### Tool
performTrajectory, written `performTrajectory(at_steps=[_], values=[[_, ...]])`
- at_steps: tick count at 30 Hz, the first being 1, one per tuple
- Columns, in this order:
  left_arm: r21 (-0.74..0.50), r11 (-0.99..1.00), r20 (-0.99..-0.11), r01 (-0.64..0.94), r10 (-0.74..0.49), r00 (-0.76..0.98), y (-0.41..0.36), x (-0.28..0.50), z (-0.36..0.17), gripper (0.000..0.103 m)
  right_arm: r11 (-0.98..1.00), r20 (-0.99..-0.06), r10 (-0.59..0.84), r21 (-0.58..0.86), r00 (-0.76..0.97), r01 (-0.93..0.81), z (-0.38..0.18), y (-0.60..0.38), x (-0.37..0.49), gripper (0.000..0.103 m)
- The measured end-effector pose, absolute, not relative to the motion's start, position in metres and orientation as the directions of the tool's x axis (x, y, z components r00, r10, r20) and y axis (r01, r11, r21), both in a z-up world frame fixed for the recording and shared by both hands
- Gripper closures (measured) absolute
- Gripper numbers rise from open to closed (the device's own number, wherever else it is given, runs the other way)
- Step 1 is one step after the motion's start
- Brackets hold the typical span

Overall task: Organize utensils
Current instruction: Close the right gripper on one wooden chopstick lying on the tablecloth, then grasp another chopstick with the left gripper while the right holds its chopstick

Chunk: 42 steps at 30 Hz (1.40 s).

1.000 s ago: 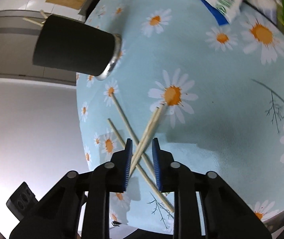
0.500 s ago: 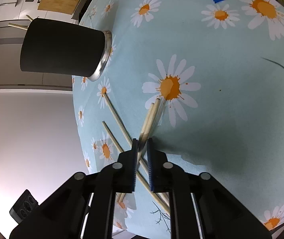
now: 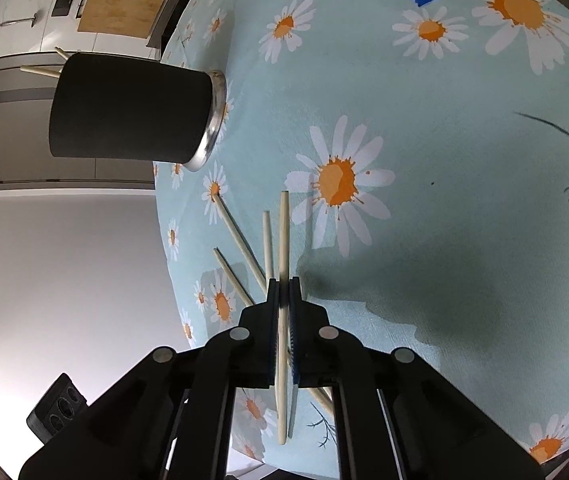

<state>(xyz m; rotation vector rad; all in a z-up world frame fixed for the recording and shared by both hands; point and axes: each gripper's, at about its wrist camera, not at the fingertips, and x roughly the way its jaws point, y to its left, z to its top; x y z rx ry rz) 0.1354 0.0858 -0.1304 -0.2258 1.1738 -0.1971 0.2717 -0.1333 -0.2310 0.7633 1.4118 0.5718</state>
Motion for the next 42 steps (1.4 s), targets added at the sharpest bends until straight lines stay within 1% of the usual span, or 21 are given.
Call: performTrajectory(at_steps=[7, 14, 25, 32, 37, 39, 42], values=[[-0.251, 0.965, -0.901, 0.073, -0.261, 0.347, 0.076, 0.151, -0.136, 0.074, 0.635, -0.64, 0.762, 0.769, 0.097, 0.079, -0.225, -0.143, 0.274, 0.097], [-0.197, 0.974, -0.931, 0.115, -0.223, 0.288, 0.061, 0.172, -0.153, 0.073, 0.632, -0.628, 0.769, 0.775, 0.117, 0.012, -0.206, -0.155, 0.279, 0.097], [-0.121, 0.99, -0.965, 0.072, -0.135, 0.224, 0.074, 0.194, -0.174, 0.073, 0.624, -0.611, 0.781, 0.772, 0.13, -0.121, -0.176, -0.162, 0.291, 0.097], [-0.142, 0.989, -0.97, 0.044, -0.148, 0.195, 0.084, 0.211, -0.178, 0.073, 0.616, -0.604, 0.788, 0.768, 0.118, -0.178, -0.165, -0.167, 0.297, 0.097], [-0.125, 0.991, -0.977, 0.039, -0.13, 0.17, 0.086, 0.222, -0.179, 0.074, 0.612, -0.602, 0.79, 0.764, 0.116, -0.203, -0.159, -0.171, 0.3, 0.097], [-0.114, 0.993, -0.981, 0.043, -0.119, 0.155, 0.084, 0.226, -0.18, 0.076, 0.612, -0.602, 0.79, 0.762, 0.117, -0.214, -0.157, -0.172, 0.303, 0.097], [-0.1, 0.994, -0.985, 0.045, -0.106, 0.138, 0.081, 0.232, -0.181, 0.076, 0.606, -0.597, 0.794, 0.763, 0.113, -0.226, -0.154, -0.175, 0.307, 0.097]])
